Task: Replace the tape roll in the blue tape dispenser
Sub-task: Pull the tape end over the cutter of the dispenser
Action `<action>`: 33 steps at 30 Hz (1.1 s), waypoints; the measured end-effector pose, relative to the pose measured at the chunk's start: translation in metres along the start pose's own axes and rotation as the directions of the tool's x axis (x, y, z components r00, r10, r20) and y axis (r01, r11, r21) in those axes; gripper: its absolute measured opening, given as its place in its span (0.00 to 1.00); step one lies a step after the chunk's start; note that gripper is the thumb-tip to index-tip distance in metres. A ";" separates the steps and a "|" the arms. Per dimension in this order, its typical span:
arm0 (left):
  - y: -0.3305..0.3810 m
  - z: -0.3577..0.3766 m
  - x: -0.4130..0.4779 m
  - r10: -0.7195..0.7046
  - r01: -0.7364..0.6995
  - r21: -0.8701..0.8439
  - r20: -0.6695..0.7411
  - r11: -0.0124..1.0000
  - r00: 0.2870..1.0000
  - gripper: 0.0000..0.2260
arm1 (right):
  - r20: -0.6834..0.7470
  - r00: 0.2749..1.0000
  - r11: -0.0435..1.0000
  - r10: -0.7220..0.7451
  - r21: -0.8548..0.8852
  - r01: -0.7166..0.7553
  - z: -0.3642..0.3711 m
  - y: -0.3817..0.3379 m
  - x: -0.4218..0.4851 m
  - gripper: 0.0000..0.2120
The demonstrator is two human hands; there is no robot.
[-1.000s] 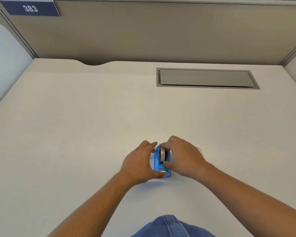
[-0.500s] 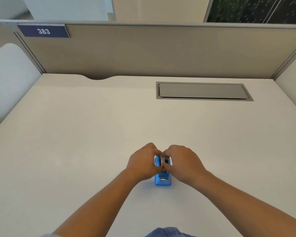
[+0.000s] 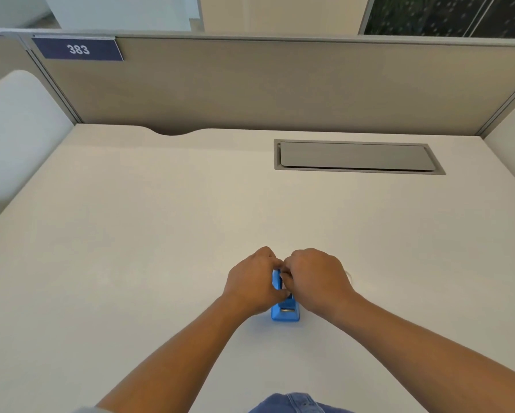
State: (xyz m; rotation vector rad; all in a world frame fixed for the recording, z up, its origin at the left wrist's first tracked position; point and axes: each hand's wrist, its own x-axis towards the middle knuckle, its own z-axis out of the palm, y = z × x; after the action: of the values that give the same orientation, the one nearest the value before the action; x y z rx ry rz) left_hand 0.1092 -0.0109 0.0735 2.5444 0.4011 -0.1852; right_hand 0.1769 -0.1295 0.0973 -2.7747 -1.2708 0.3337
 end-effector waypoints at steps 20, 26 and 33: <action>-0.026 0.020 -0.025 0.100 -0.100 0.013 0.013 0.995 0.995 0.42 | 0.005 0.999 0.999 -0.038 0.020 0.038 0.011 0.001 -0.022 0.09; -0.023 0.021 -0.023 0.069 -0.069 0.016 0.016 0.997 0.997 0.38 | 0.003 0.998 0.997 -0.064 0.037 0.064 0.015 0.001 -0.030 0.09; -0.017 0.015 -0.018 0.050 -0.050 0.108 0.011 0.993 0.999 0.38 | -0.063 0.995 0.997 -0.079 0.015 0.080 0.022 -0.002 -0.042 0.06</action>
State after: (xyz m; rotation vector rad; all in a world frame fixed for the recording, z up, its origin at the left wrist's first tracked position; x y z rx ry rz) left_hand 0.0860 -0.0101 0.0562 2.6559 0.3318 -0.2042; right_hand 0.1444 -0.1603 0.0831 -2.6882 -1.3526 0.2504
